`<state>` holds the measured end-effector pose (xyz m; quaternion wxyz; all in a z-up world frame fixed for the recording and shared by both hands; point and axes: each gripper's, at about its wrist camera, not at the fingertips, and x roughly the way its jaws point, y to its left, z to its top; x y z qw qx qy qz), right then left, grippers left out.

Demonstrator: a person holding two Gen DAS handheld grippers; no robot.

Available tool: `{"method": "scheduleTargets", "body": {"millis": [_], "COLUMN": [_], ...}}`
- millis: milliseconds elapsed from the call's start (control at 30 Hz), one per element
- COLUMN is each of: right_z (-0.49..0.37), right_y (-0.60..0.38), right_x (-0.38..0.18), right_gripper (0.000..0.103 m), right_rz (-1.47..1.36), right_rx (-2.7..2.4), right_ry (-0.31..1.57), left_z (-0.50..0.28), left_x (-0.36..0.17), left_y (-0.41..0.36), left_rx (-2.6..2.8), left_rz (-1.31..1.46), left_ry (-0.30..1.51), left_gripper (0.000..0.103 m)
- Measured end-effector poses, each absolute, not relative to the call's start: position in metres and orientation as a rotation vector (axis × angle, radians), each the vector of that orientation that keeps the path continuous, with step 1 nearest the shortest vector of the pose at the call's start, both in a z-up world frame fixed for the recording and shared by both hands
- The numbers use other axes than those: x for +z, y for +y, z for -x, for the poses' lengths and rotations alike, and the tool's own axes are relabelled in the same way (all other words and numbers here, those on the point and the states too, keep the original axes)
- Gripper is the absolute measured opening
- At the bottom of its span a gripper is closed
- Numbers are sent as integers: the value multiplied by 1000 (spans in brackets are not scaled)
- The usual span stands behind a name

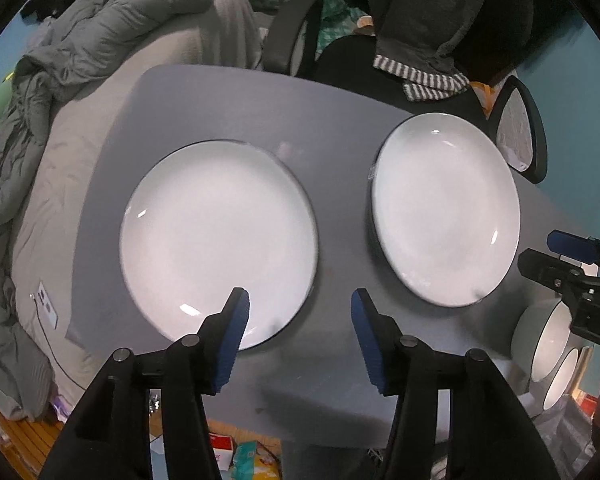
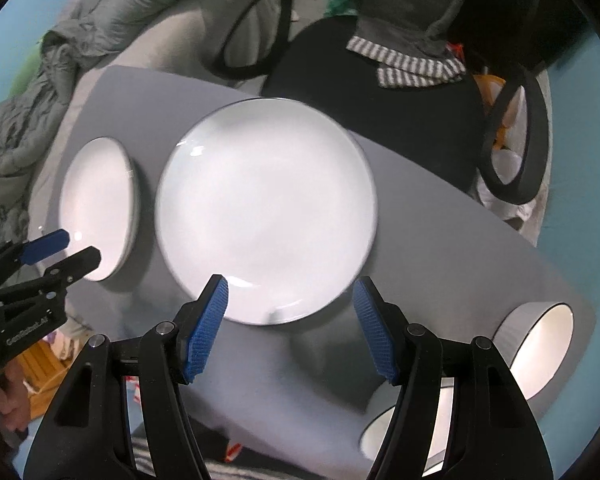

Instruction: Organize plates and bowls

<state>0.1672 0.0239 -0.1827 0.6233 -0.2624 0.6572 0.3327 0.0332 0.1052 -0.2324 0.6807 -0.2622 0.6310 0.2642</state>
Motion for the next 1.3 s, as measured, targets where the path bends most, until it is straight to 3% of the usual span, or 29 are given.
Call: {"method": "scheduleTargets", "body": {"millis": [167,700,1300], "right_z": [-140,-80,-52], "right_y": [36,87,115], "right_x": [-174,-202,-254], "right_gripper": [66,66,66], "right_rz": [581,422,309], "right_rx": [827,840,692], "right_ry": [1510,1624,1667], "left_z": [-6,53,42], "left_x": [-225,-247,-298], "left_y": [119,205,273], "left_rx": [579,494,332], "left_rz": [635,602,555], "left_ry": [1392,1419,1490], "left_gripper": [65,68,68]}}
